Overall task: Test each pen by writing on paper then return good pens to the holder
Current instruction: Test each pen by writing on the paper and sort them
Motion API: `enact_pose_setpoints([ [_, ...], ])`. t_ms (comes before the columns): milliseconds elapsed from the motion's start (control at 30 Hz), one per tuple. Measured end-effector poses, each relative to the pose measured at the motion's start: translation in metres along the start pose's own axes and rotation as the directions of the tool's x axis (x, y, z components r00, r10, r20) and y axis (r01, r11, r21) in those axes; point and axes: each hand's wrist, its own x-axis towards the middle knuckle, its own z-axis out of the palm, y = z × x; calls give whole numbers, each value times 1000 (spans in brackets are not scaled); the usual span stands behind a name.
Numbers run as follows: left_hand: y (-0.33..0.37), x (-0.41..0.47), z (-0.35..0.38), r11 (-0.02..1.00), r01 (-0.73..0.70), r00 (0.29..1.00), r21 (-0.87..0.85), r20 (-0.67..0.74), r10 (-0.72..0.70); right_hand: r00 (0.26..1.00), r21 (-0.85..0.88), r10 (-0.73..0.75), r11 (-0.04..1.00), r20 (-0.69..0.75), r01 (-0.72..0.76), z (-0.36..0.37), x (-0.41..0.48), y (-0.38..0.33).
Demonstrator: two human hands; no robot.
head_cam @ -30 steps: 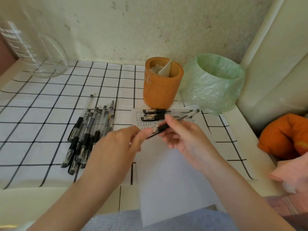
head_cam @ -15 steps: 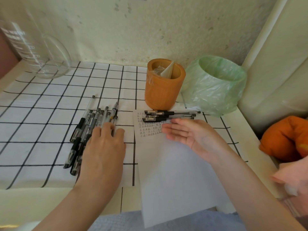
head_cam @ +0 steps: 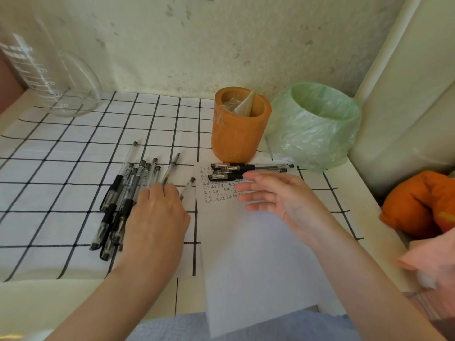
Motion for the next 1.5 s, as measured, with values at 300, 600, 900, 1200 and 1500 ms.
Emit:
enact_pose_setpoints([
  [300, 21, -4, -17, 813, -221, 973, -538, -61, 225, 975, -117, -103, 985, 199, 128, 20, -6, 2],
  [600, 29, -8, -14, 658, 13, 978, -753, 147, 149, 972, -26, -234, 972, -22, 234, 12, -6, -1],
  [900, 32, -9, -16, 712, -75, 978, -698, 88, 189, 977, -90, -184, 977, 104, 194, 11, -13, 3],
  [1200, 32, -9, -15, 646, -65, 985, -761, 54, 164, 971, -39, -199, 978, 130, 205, 7, -14, 1],
  [1500, 26, -14, -7, 791, -57, 966, -609, 167, 199, 983, 105, -163, 980, -83, 171, -29, -9, -24],
])
